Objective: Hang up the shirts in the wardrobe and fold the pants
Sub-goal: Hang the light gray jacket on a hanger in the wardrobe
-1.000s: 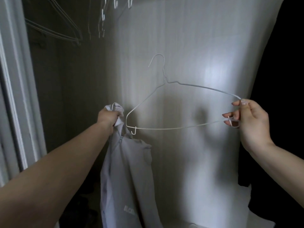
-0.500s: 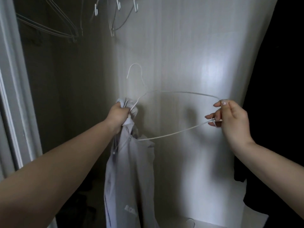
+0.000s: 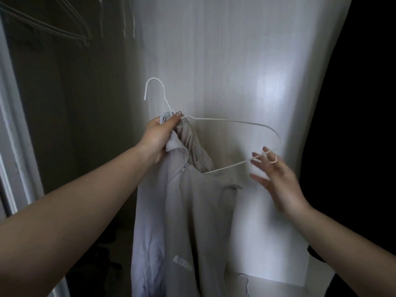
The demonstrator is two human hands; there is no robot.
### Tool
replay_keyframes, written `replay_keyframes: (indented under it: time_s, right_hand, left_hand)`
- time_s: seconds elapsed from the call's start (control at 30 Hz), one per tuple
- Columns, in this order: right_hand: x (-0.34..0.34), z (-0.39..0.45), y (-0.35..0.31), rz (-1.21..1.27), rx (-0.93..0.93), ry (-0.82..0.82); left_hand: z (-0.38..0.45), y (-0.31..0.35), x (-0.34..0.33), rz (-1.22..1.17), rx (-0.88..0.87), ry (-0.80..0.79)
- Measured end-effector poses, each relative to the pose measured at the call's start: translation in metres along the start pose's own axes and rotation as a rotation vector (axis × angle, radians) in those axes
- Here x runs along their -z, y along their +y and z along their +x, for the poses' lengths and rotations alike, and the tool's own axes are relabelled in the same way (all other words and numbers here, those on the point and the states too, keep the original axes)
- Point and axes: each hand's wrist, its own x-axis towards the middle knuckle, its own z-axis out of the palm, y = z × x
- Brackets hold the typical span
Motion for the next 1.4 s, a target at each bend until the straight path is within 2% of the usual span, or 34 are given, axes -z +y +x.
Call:
replay_keyframes:
  time_s: [0.03,0.1,0.2,0.23,0.33,0.47,0.57,0.77,0.9,1.0,1.13,1.23,1.4]
  right_hand:
    - [-0.003,-0.006,0.011,-0.089,-0.030,-0.045]
    - [-0.012,-0.014,0.027,-0.362,-0.025,-0.237]
    - [-0.031,-0.015,0.039,-0.828,0.127,-0.529]
    - [-0.037,-0.014,0.042,-0.854,0.123,-0.609]
    - [-0.055,-0.018,0.041,-0.814,-0.126,-0.789]
    - [-0.059,-0.026,0.038,-0.937,-0.357,-0.980]
    - [-0.048,-0.023,0.027,-1.114,-0.336,-1.083]
    - [-0.011,0.008,-0.016,-1.493,-0.057,-0.985]
    - [0.002,0.026,-0.030,-1.655,0.083,-0.918]
    - [0.004,0.031,-0.039,-1.618,0.166,-0.890]
    - [-0.010,0.031,-0.042,-1.458,0.238,-0.910]
    - [-0.019,0.030,-0.039,-1.542,0.248,-0.899]
    - [0.001,0.037,-0.047,-1.462,0.334,-0.657]
  left_hand:
    - [-0.001,0.000,0.000,-0.007,0.004,-0.004]
    - [-0.003,-0.001,-0.002,-0.001,0.005,-0.015]
    - [-0.005,-0.001,-0.007,0.018,-0.003,-0.030]
    - [-0.006,-0.001,-0.008,0.021,-0.005,-0.026]
    - [-0.007,0.001,-0.006,0.043,-0.018,-0.016]
    - [-0.009,-0.003,0.009,0.073,0.003,-0.008]
    - [-0.004,-0.007,0.027,0.150,-0.005,0.055]
    - [0.005,-0.026,0.058,0.355,-0.020,0.084]
    - [0.008,-0.036,0.055,0.501,-0.048,-0.015]
    - [0.008,-0.038,0.049,0.625,-0.067,-0.132]
    - [0.003,-0.042,0.023,0.649,-0.109,-0.203]
    - [0.000,-0.039,0.005,0.668,-0.141,-0.230]
    - [0.004,-0.029,0.013,0.704,-0.194,-0.248]
